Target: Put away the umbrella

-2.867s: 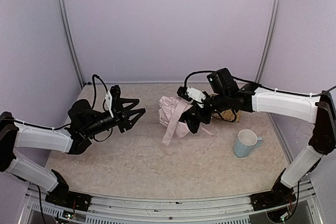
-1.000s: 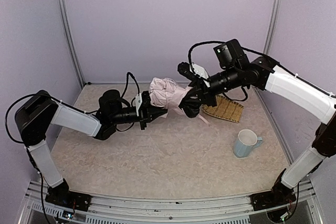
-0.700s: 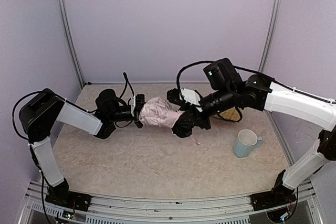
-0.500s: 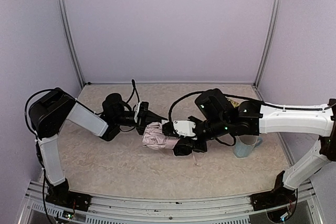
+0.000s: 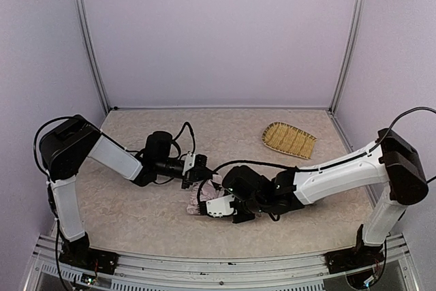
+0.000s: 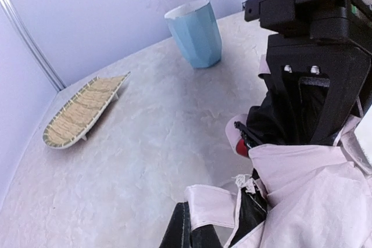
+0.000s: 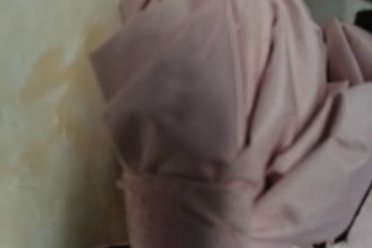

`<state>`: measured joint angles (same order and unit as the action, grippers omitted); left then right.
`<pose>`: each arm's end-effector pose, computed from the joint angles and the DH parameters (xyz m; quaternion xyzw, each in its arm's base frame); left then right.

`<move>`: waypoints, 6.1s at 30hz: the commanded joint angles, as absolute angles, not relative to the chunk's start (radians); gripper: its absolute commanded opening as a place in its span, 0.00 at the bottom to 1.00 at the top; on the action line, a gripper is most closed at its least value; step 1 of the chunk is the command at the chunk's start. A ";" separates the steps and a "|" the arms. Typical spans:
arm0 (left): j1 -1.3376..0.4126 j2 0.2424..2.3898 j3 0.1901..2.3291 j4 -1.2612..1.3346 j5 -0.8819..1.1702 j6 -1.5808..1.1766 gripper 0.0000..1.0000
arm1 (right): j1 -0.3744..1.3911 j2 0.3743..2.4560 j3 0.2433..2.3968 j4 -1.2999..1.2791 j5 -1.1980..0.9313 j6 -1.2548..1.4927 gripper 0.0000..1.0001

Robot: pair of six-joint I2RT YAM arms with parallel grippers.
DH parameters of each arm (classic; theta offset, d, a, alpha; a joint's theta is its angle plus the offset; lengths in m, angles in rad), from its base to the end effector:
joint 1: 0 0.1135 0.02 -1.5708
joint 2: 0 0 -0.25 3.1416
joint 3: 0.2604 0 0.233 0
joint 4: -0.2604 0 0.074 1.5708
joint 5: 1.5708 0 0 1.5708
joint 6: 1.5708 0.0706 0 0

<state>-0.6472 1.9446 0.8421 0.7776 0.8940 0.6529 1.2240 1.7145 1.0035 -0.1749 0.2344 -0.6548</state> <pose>0.2688 -0.2721 0.1347 0.6440 0.4304 -0.3496 0.5271 0.1364 0.3290 0.1490 -0.7319 0.5839 -0.0121 0.3510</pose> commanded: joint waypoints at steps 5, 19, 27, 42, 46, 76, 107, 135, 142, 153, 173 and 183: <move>-0.629 1.963 0.939 0.813 0.570 0.822 0.00 | 1.278 1.865 0.921 -0.406 0.146 -0.705 0.00; -0.695 1.567 0.673 0.803 -0.035 0.420 0.46 | 1.276 1.923 0.955 -0.435 0.204 -0.628 0.00; -0.907 1.139 0.208 0.842 0.225 0.289 0.45 | 1.267 1.911 0.899 -0.353 0.206 -0.642 0.00; -0.894 1.467 0.457 0.532 0.379 0.499 0.99 | 1.287 1.844 0.766 -0.066 0.383 -0.843 0.00; -0.822 1.593 0.524 0.505 0.512 0.518 0.99 | 1.287 1.829 0.766 -0.046 0.370 -0.864 0.00; -0.866 1.825 0.365 0.943 0.413 0.628 0.25 | 1.287 1.836 0.839 0.033 0.265 -0.738 0.00; -0.939 1.866 0.444 0.638 0.282 0.822 0.00 | 0.971 1.279 0.804 -0.002 -0.216 -0.210 1.00; -0.946 1.850 0.441 0.635 0.288 0.828 0.00 | 0.724 2.190 1.493 -0.645 -0.728 0.069 0.40; -0.951 1.822 0.433 0.626 0.281 0.824 0.00 | 0.696 2.165 1.505 -0.541 -0.738 0.122 0.00; -0.973 1.788 0.441 0.498 0.389 0.809 0.00 | 0.637 2.072 1.488 -0.278 -0.611 0.184 0.00; -0.863 1.876 0.631 0.311 0.451 0.608 0.00 | 0.672 1.888 1.447 -0.283 -0.617 0.207 0.00; -0.772 2.000 0.821 0.186 0.468 0.411 0.00 | 0.748 1.765 1.261 -0.210 -0.651 0.354 0.00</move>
